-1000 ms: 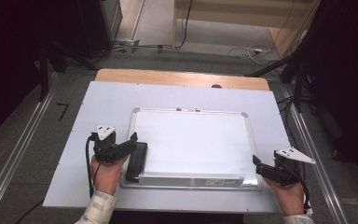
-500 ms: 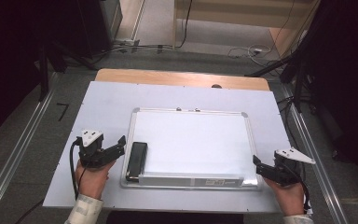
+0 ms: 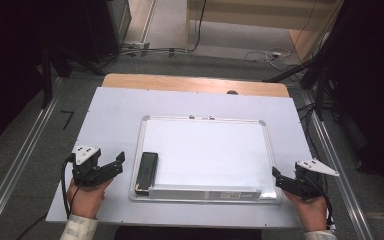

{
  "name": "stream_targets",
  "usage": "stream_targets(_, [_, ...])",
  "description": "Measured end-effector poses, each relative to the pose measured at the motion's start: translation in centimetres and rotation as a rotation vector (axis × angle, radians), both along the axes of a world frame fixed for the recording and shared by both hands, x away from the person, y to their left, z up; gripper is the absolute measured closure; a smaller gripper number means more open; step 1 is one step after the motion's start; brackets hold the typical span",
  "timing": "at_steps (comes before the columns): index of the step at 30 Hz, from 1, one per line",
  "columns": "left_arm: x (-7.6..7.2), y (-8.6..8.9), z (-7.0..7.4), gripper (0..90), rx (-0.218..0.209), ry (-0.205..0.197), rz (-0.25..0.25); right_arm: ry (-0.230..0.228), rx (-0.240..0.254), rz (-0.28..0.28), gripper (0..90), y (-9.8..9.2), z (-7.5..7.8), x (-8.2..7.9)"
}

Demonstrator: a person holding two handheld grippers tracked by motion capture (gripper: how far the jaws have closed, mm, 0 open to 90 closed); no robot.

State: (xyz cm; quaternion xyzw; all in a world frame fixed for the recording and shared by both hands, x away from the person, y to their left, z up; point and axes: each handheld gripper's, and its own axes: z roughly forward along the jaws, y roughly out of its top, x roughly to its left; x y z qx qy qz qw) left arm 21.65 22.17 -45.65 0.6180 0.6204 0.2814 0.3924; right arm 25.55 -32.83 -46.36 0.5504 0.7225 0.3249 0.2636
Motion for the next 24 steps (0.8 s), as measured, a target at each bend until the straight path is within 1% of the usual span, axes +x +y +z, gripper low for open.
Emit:
stream_targets(5, [-0.5, 0.9, -0.3, 20.7, 0.010, 0.006, 0.015, 0.000, -0.001, -0.002, 16.0, 0.0, 0.0, -0.1])
stream_targets(11, [-0.9, 1.9, -0.5, 20.7, 0.007, 0.011, 0.029, -0.001, -0.001, -0.001, 16.0, -0.1, 0.0, -0.1])
stream_targets(15, [-1.1, 2.1, -0.6, 20.7, 0.018, 0.015, 0.036, -0.001, 0.000, -0.002, 16.0, -0.1, 0.0, -0.1])
stream_targets(16, [-1.1, 2.1, -0.6, 20.7, 0.018, 0.020, 0.038, -0.001, -0.001, -0.002, 16.0, -0.1, 0.0, -0.1])
stream_targets(24, [-1.3, 2.6, -0.6, 20.7, 0.016, 0.017, 0.048, -0.002, -0.002, -0.002, 16.0, -0.2, 0.0, -0.1])
